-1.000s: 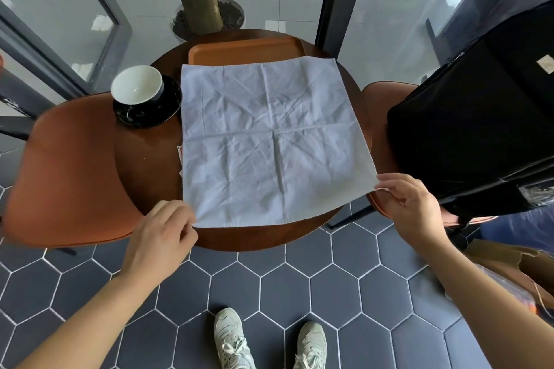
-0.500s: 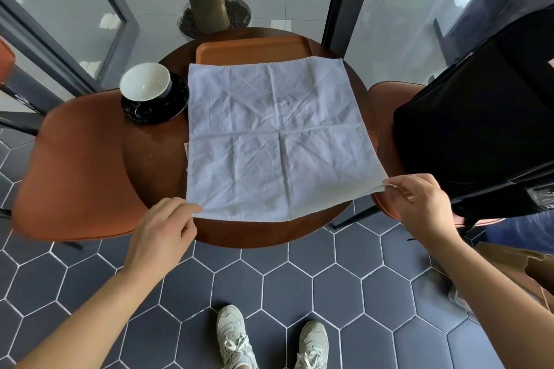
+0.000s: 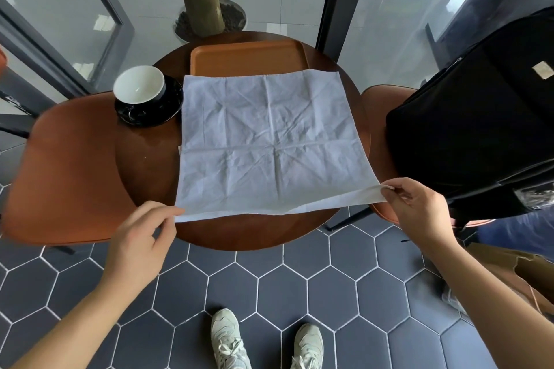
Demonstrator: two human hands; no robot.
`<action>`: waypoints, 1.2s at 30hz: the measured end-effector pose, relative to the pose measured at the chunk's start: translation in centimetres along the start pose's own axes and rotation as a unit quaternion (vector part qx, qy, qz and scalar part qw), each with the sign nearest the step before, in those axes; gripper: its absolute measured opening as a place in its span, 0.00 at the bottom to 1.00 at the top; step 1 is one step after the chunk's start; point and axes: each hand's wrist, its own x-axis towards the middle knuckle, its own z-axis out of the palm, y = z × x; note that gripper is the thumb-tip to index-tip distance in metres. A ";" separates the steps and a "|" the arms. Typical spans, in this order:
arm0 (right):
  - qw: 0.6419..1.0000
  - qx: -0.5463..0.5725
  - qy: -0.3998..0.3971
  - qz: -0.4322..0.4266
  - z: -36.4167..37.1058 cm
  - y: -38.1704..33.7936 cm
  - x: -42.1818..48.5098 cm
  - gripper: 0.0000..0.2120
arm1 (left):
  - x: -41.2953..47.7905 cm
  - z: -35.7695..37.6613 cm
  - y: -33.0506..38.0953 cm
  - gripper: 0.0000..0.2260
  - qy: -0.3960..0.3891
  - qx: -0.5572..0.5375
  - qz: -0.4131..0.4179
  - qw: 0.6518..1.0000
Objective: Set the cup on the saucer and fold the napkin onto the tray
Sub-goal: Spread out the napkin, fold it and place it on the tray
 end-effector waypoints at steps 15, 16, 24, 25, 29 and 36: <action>0.998 0.046 -0.032 -0.004 -2.4 -0.4 0.3 0.10 | -0.4 -0.3 2.2 0.08 0.028 0.005 -0.052 0.998; 0.998 0.051 -0.033 -0.006 -2.5 -0.6 0.7 0.09 | -0.1 -0.2 2.3 0.08 0.038 -0.002 -0.067 0.997; 0.994 0.102 -0.021 -0.021 -2.2 -2.2 5.0 0.09 | 2.9 0.2 1.5 0.18 0.117 -0.134 -0.240 0.954; 0.993 0.111 -0.017 -0.021 -2.0 -2.4 5.7 0.09 | 3.4 0.2 1.5 0.16 0.123 -0.142 -0.250 0.950; 0.991 0.130 0.000 -0.011 -0.9 -3.7 8.7 0.09 | 6.5 0.5 0.8 0.13 0.155 -0.174 -0.257 0.938; 0.989 0.139 0.032 0.031 1.4 -6.5 13.7 0.07 | 12.0 0.7 -1.0 0.12 0.168 -0.203 -0.257 0.930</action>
